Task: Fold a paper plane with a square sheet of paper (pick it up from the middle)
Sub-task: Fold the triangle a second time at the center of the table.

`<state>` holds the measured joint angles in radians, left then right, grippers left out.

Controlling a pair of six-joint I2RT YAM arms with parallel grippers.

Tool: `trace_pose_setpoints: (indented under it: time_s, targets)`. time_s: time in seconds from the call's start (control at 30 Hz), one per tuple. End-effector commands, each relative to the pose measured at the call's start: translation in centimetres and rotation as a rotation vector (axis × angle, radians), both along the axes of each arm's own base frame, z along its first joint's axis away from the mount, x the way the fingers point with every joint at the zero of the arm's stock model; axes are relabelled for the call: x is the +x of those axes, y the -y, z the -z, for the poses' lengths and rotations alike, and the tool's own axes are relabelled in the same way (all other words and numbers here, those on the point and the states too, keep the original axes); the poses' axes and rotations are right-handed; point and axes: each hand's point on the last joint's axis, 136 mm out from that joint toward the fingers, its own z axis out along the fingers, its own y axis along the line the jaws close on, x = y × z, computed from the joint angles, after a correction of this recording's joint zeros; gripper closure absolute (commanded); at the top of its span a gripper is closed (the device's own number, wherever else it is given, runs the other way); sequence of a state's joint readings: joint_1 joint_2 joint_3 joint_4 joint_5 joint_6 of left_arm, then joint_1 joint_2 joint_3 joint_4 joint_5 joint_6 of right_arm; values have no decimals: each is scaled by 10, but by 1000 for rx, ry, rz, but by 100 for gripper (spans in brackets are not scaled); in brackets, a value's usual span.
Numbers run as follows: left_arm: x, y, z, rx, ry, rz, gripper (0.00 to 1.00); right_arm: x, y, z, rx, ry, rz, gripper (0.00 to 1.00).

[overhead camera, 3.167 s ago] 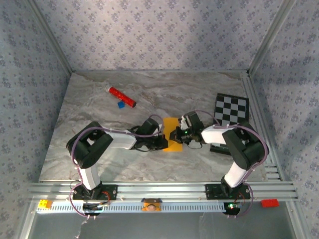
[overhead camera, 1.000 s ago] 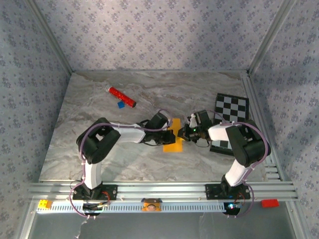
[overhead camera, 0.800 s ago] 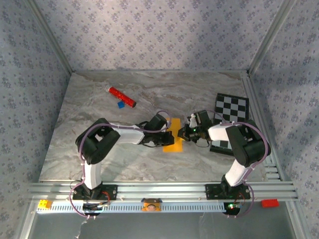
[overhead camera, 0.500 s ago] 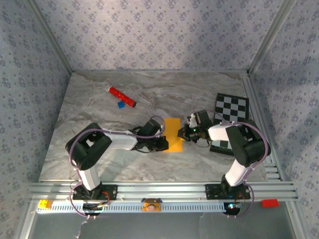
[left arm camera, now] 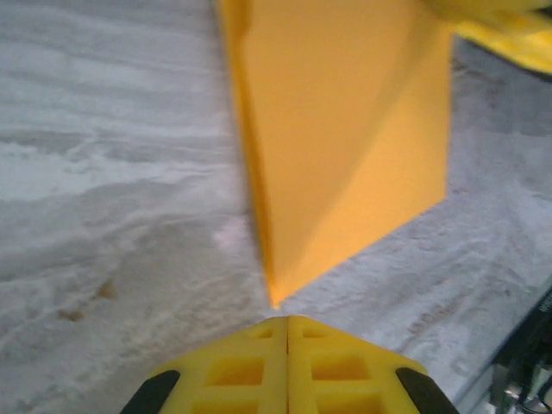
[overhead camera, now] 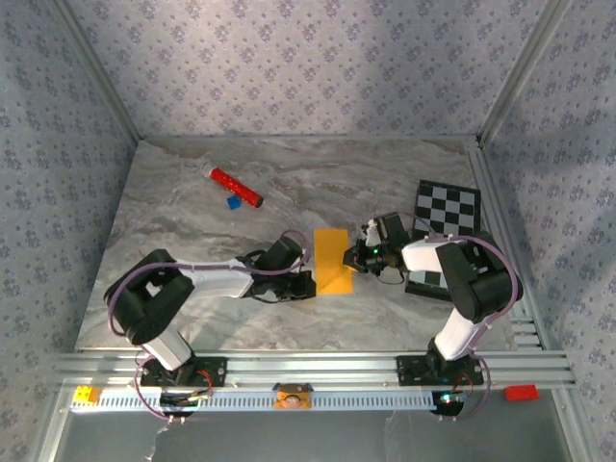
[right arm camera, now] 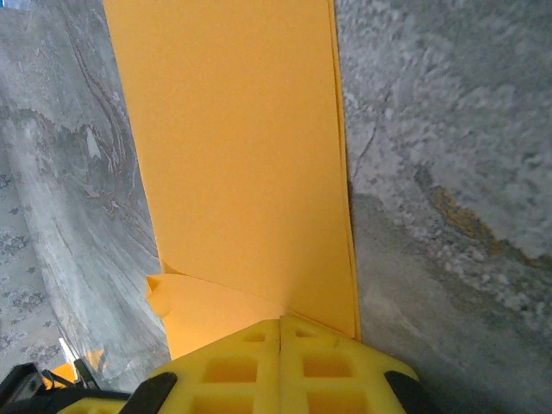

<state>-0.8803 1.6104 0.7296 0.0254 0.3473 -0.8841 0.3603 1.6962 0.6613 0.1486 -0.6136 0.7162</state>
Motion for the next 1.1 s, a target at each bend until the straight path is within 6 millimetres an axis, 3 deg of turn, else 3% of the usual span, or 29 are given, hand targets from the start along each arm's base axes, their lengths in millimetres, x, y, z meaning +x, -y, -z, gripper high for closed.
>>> trace_pose_setpoints:
  time_s: [0.0,0.1,0.23,0.5,0.73,0.9,1.07]
  targets:
    - [21,17,-38,-43,102,19,93,-13,19,24,-120,-73,30,100]
    - [35,23,-34,-28,98,13,96,-12,17,21,-109,-68,25,100]
    - [41,31,-20,-3,71,38,97,-10,15,17,-104,-63,14,99]
    - [26,17,24,92,-15,28,100,0,0,-8,-62,-9,-22,98]
    - [16,10,36,134,-35,17,100,1,-18,-38,-27,62,-61,96]
    - [19,11,35,133,-28,-2,100,-21,-37,-25,-2,24,-111,98]
    - [19,8,36,138,-28,-17,100,-37,-35,-3,-23,-29,-101,99]
